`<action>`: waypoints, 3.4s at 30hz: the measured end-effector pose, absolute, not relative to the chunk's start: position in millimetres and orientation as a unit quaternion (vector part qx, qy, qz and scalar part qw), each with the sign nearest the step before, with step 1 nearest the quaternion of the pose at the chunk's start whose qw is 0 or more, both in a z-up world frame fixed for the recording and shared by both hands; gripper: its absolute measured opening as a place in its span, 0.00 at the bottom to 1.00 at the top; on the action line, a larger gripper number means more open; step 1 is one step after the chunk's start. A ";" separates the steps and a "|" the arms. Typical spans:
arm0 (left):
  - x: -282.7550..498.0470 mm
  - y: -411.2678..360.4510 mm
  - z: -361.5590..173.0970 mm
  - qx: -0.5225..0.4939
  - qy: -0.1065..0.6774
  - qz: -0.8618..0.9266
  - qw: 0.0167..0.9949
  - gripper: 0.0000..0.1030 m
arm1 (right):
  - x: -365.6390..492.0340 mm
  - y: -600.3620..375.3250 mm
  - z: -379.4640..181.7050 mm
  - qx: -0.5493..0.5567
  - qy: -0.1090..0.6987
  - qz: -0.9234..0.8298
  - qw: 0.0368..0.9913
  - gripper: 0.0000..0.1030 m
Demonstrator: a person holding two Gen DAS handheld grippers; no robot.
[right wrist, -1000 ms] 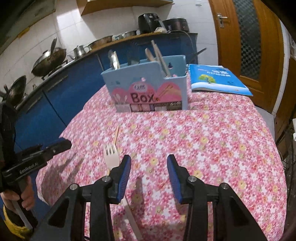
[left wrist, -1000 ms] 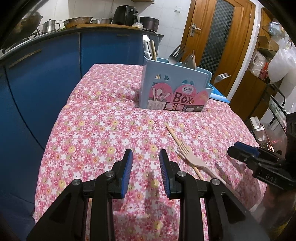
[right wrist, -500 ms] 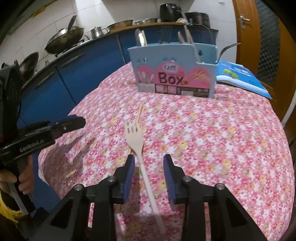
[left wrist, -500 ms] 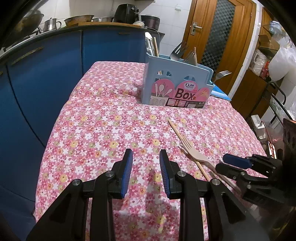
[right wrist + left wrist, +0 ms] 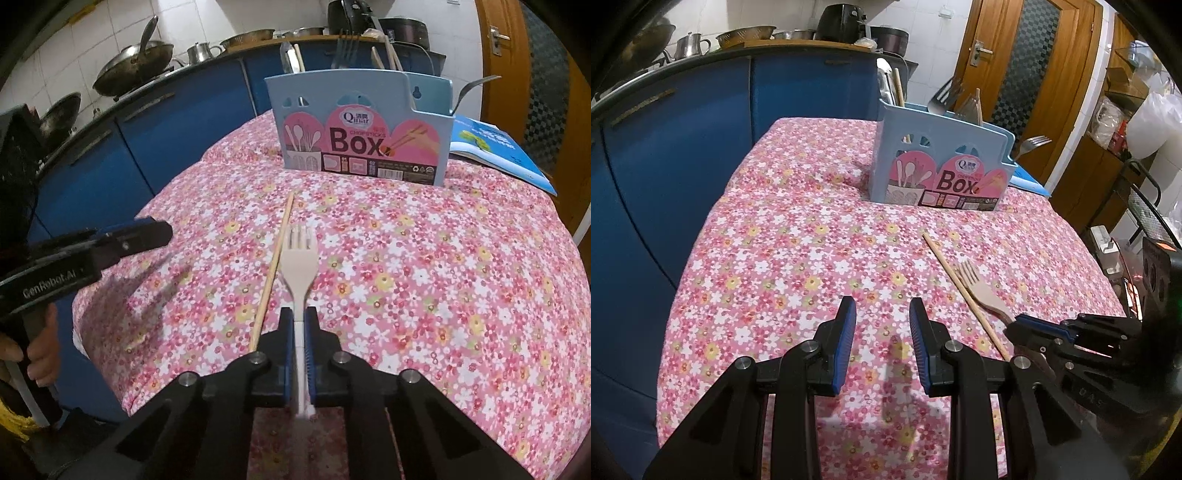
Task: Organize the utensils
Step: 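Close the right tool on the beige wooden fork, then close the left tool on the beige chopstick while the right tool holds the wooden fork, then lift the chopstick and wooden fork upright over the blue holder with both tools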
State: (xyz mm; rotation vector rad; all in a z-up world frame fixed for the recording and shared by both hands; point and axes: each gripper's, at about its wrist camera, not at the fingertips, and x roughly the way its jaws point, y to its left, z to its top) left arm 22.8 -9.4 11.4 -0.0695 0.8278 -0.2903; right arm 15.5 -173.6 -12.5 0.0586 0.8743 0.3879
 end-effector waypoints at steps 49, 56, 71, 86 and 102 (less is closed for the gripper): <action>78.5 -75.0 -11.9 -0.075 0.498 -0.199 0.841 0.02 | 6.7 -248.1 -9.8 0.148 0.386 0.144 0.899 0.07; 65.0 -57.5 0.4 -0.076 0.477 -0.196 0.853 0.02 | 19.2 -238.5 -6.6 0.102 0.418 0.123 0.894 0.07; 68.9 -33.5 13.4 -0.101 0.440 -0.194 0.871 0.02 | 57.4 -223.4 -9.3 0.045 0.503 0.114 0.856 0.18; 72.2 -24.2 32.9 -0.117 0.388 -0.211 0.890 0.02 | 55.4 -232.6 11.2 0.106 0.448 0.143 0.876 0.09; 105.0 -22.2 94.1 -0.121 0.281 -0.200 0.931 0.02 | 63.7 -251.9 80.2 0.148 0.266 0.139 0.942 0.09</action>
